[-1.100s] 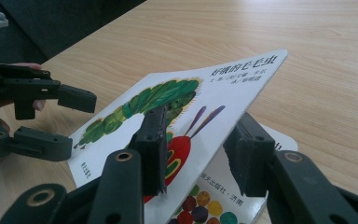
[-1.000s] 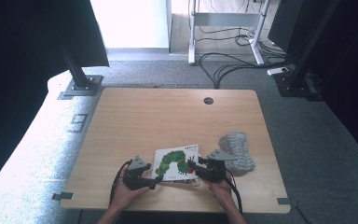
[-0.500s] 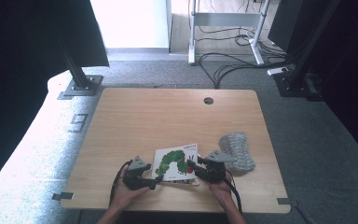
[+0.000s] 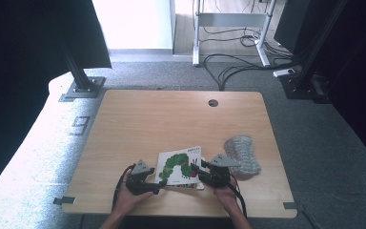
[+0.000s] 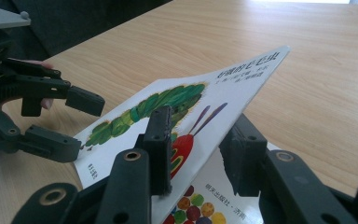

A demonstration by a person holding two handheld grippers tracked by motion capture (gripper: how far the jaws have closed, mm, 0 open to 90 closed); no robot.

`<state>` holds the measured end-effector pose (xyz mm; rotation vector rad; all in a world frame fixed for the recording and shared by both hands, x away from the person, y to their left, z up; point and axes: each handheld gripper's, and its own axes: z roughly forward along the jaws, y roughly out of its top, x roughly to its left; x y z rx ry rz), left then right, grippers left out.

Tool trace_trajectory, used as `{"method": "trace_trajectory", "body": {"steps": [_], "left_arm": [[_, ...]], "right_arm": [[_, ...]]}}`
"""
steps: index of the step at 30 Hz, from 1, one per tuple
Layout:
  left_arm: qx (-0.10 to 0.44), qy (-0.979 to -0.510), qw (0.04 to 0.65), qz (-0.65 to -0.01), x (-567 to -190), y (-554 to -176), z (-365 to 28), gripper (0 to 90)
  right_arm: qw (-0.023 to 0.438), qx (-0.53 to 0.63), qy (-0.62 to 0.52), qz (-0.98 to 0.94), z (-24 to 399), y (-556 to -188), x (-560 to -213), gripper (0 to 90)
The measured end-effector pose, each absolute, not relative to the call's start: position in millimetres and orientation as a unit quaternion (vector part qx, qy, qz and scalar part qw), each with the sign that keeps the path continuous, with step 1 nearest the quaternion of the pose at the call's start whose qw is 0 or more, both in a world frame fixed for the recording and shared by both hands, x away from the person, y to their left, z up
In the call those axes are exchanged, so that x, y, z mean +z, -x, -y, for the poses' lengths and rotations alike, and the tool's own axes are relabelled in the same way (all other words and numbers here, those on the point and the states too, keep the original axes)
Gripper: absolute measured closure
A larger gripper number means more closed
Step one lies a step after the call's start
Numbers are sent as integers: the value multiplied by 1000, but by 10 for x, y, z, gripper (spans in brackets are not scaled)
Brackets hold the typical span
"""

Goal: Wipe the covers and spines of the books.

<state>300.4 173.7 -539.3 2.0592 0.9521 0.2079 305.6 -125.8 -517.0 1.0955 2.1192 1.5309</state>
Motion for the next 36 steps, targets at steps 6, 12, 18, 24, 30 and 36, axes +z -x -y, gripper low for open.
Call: {"method": "trace_trajectory", "body": {"steps": [6,12,18,24,30,36], "left_arm": [[78,-821,421,-378,-5390,-3009,-1752,215],[72,-821,423,-376,-5389,-3012,-1767,209],[68,-821,424,-376,-5392,-3019,-1772,203],[57,-824,421,-376,-5394,-3045,-1778,192],[37,-825,420,-376,-5404,-3091,-1800,178],[31,-829,418,-369,-5406,-3121,-1791,167]], "right_arm": [[167,535,-358,-747,1240,-3015,-5118,650],[177,535,-340,-753,1231,-2971,-5073,656],[179,535,-332,-756,1228,-2951,-5059,660],[186,533,-323,-759,1225,-2923,-5053,665],[190,531,-315,-763,1226,-2899,-5040,667],[189,529,-311,-766,1239,-2873,-5047,672]]}}
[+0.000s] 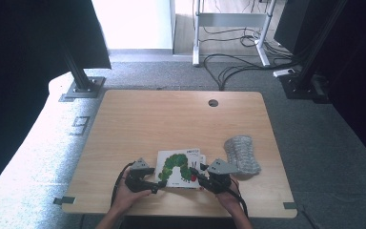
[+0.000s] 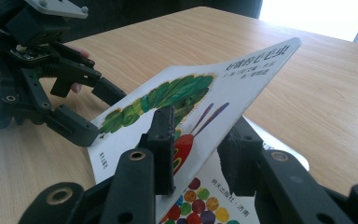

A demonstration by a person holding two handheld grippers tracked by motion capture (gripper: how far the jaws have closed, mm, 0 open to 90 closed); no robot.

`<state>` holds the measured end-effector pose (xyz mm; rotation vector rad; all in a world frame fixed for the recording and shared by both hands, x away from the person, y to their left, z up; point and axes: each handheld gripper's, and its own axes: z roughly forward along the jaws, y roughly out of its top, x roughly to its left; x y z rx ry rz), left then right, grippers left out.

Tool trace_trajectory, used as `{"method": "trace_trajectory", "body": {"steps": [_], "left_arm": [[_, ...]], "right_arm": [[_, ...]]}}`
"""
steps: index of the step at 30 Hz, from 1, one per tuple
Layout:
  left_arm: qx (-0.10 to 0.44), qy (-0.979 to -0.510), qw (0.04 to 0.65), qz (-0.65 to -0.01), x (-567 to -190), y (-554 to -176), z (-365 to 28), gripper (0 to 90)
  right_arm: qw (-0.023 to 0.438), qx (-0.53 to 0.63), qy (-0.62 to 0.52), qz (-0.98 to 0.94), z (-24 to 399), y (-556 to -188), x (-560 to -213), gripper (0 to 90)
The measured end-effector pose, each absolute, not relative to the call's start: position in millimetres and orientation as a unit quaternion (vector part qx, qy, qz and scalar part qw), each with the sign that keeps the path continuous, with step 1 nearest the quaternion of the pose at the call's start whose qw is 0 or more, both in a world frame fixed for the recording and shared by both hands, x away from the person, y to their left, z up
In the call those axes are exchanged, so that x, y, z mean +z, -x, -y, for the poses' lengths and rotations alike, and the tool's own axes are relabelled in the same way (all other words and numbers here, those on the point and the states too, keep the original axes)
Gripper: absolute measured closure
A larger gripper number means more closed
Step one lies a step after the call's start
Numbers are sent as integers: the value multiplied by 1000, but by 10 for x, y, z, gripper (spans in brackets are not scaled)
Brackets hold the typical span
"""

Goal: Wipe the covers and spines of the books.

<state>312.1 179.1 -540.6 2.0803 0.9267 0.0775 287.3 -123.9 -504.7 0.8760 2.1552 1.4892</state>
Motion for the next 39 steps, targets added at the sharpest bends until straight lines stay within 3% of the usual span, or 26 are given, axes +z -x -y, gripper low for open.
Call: {"method": "trace_trajectory", "body": {"steps": [28,39], "left_arm": [[-6,-824,435,-364,-5467,-3237,-1750,145],[18,-828,428,-361,-5465,-3205,-1707,152]], "right_arm": [[198,527,-292,-774,1271,-2810,-5087,679],[179,523,-311,-773,1315,-2863,-5155,678]]}}
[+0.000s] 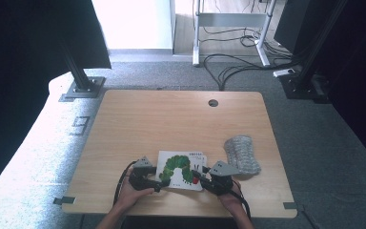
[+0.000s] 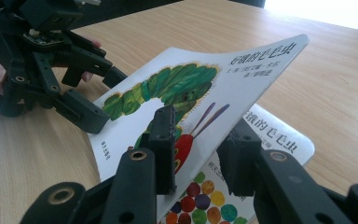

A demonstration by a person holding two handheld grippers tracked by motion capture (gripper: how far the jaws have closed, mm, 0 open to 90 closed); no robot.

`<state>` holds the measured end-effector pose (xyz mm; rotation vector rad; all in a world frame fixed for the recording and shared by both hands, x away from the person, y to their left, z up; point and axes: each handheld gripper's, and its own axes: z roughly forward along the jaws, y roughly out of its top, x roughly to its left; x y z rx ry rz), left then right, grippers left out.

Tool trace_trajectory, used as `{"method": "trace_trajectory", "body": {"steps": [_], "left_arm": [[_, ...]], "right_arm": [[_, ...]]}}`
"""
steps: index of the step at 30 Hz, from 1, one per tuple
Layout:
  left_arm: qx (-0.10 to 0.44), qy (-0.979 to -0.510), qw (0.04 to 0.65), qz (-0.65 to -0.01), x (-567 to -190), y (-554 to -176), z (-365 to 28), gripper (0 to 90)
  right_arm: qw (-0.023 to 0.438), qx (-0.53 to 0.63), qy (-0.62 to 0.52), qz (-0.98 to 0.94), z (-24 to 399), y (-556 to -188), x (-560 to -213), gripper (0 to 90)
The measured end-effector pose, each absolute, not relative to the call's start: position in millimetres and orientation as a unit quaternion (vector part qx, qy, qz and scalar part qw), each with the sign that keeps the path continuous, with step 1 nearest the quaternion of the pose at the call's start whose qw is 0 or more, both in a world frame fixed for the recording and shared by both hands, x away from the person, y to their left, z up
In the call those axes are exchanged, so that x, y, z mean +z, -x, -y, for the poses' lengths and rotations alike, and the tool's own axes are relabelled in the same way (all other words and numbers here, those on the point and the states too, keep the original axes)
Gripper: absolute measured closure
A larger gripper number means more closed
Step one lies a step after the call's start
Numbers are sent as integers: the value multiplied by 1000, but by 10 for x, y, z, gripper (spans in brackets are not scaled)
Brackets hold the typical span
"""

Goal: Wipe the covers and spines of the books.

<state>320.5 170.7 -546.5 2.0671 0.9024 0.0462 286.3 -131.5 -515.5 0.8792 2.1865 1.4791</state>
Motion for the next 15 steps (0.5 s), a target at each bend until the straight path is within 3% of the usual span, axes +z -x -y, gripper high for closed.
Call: {"method": "trace_trajectory", "body": {"steps": [6,15], "left_arm": [[58,-834,427,-345,-5432,-3136,-1673,225],[58,-830,433,-347,-5403,-3117,-1686,297]], "right_arm": [[177,519,-328,-769,1388,-2902,-5191,677],[177,513,-337,-770,1434,-2918,-5233,673]]}}
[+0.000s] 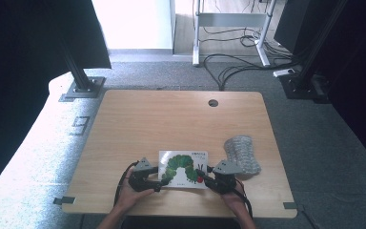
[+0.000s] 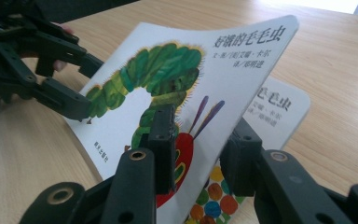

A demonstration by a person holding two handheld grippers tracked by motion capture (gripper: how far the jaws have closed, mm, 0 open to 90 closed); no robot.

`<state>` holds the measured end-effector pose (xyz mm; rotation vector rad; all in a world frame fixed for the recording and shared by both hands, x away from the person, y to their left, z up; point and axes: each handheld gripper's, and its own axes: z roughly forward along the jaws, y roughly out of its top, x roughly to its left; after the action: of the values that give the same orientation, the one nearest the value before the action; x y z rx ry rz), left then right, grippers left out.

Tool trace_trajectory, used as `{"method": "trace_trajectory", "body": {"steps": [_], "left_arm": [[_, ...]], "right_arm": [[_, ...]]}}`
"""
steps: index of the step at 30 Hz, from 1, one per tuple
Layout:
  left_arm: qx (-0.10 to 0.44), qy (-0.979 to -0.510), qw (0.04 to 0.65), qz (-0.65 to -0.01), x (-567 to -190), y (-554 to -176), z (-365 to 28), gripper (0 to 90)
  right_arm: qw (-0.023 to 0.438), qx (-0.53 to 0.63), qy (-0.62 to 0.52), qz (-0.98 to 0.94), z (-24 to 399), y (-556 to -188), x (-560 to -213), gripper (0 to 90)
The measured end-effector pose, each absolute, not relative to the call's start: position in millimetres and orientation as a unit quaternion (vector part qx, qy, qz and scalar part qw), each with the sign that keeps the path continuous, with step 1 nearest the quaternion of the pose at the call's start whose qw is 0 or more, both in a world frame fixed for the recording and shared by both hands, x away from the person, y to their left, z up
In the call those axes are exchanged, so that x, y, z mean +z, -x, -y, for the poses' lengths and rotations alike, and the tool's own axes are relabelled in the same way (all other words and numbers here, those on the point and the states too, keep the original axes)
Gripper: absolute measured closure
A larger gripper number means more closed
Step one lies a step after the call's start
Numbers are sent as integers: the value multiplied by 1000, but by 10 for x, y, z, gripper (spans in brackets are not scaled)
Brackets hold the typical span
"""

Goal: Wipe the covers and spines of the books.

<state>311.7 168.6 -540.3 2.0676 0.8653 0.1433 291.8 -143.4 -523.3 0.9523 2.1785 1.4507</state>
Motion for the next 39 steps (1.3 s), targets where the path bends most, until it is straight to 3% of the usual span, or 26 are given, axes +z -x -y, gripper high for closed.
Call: {"method": "trace_trajectory", "body": {"steps": [10,24,39], "left_arm": [[31,-811,469,-349,-5355,-3119,-1740,320],[67,-805,496,-318,-5229,-3033,-1750,355],[87,-807,499,-303,-5185,-2985,-1762,518]], "right_arm": [[175,485,-353,-781,1473,-2957,-5288,632],[214,475,-341,-783,1443,-2953,-5271,622],[234,472,-344,-777,1460,-2956,-5272,608]]}}
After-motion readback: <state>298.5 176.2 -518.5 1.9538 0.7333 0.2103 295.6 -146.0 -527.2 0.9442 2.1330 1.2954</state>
